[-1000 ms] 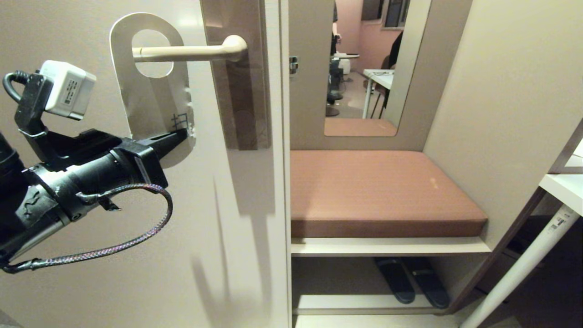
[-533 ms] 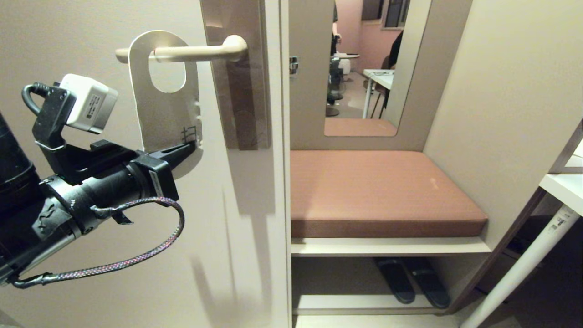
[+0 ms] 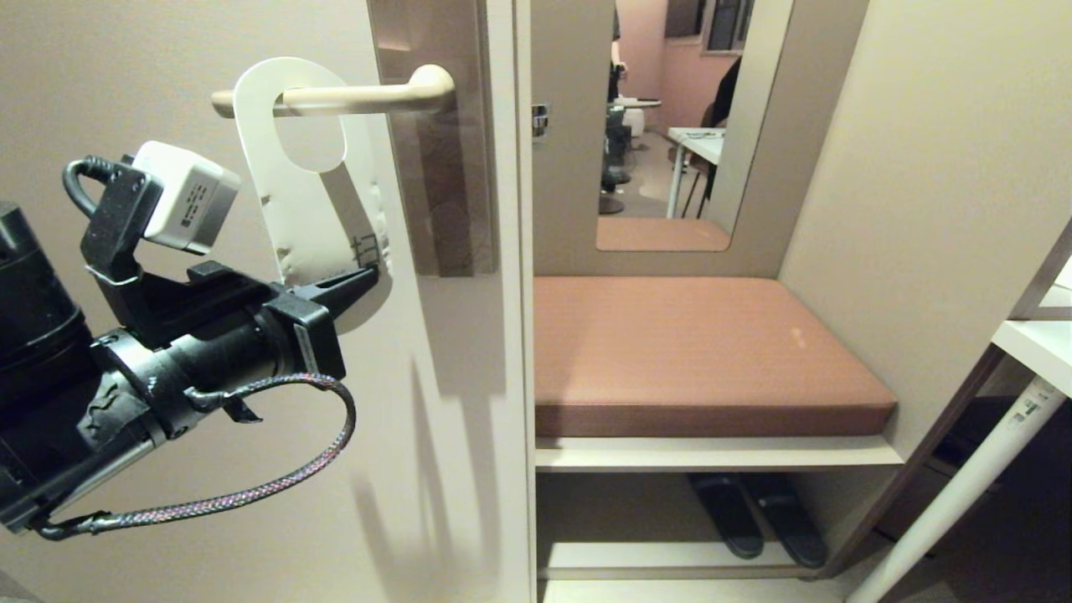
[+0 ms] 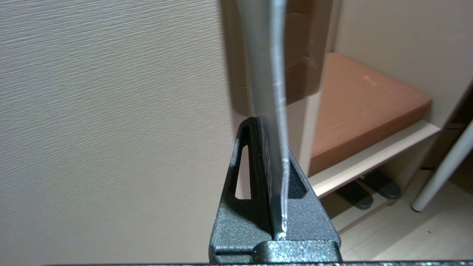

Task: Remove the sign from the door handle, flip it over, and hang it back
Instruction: Hang the sign back with the other side facing out

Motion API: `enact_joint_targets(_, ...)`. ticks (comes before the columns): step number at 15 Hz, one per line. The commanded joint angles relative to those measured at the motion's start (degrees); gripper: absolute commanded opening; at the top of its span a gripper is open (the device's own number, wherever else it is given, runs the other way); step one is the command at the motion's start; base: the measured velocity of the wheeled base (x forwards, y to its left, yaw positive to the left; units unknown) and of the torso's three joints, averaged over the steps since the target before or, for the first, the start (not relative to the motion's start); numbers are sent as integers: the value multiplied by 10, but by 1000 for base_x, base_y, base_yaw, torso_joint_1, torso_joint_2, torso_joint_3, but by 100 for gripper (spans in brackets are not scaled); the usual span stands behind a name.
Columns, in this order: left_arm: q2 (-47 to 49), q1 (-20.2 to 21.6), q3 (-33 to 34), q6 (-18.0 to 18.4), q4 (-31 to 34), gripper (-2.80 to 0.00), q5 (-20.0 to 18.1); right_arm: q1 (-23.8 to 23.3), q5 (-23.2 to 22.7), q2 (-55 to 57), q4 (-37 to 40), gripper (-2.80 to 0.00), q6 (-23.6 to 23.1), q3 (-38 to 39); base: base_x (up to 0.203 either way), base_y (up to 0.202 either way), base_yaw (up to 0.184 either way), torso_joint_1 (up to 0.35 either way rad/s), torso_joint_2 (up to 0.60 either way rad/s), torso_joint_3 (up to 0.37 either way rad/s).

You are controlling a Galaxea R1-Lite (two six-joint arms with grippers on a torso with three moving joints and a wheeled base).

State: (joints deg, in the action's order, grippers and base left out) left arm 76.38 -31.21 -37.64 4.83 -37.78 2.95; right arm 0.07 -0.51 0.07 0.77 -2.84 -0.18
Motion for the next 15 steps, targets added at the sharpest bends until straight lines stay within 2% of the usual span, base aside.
enact_joint_targets(1, 6, -11, -2, 0, 0, -280, -1, 0, 1, 0, 0, -280, -1, 0, 0, 0, 0, 0, 0, 0)
enact_joint_targets(15, 33, -6, -77, 1, 0, -280, -1, 0, 1, 0, -1, -280, -1, 0, 0, 0, 0, 0, 0, 0)
